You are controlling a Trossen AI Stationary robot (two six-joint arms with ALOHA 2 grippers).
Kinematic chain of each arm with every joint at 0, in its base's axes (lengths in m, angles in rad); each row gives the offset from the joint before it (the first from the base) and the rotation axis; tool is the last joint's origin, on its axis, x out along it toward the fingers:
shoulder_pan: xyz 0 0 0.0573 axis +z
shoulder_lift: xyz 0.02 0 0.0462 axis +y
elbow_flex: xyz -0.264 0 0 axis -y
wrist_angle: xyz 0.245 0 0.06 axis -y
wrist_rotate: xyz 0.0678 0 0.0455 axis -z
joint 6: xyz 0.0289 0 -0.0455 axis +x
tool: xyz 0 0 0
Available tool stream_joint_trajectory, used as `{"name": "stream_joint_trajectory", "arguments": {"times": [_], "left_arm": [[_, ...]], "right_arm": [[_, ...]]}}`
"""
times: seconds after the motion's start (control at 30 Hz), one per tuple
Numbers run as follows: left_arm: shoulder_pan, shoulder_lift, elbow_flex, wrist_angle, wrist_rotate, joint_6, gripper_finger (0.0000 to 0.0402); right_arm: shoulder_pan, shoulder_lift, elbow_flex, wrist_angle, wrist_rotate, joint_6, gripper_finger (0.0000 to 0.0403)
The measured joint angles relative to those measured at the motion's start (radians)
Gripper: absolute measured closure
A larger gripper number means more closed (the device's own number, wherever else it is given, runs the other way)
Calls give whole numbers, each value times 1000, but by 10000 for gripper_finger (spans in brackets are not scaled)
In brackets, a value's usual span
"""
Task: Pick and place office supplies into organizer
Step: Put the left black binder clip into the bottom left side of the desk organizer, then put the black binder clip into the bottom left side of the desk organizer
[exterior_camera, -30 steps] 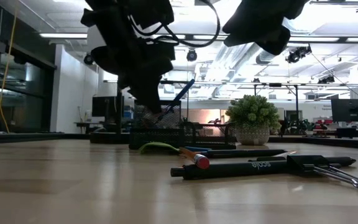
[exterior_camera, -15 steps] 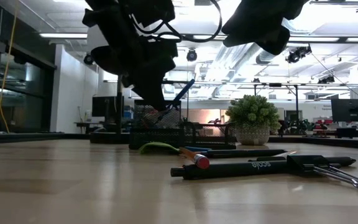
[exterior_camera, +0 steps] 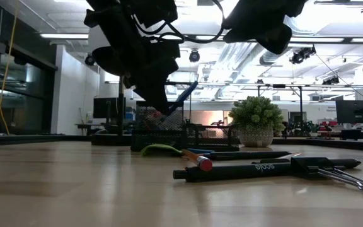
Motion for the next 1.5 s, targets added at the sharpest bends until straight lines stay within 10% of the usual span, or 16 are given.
{"name": "stream_joint_trajectory", "arguments": {"times": [0.73, 1.07, 1.5], "left_arm": [[-242, 0, 0, 50, 181, -142, 346], [-383, 0, 0, 137, 150, -247, 346], [-448, 0, 0, 169, 135, -213, 346]], "right_arm": [[54, 0, 0, -114, -65, 59, 295], [201, 0, 0, -329, -89, 326, 295], [321, 88, 0, -165, 11, 773, 295]]}}
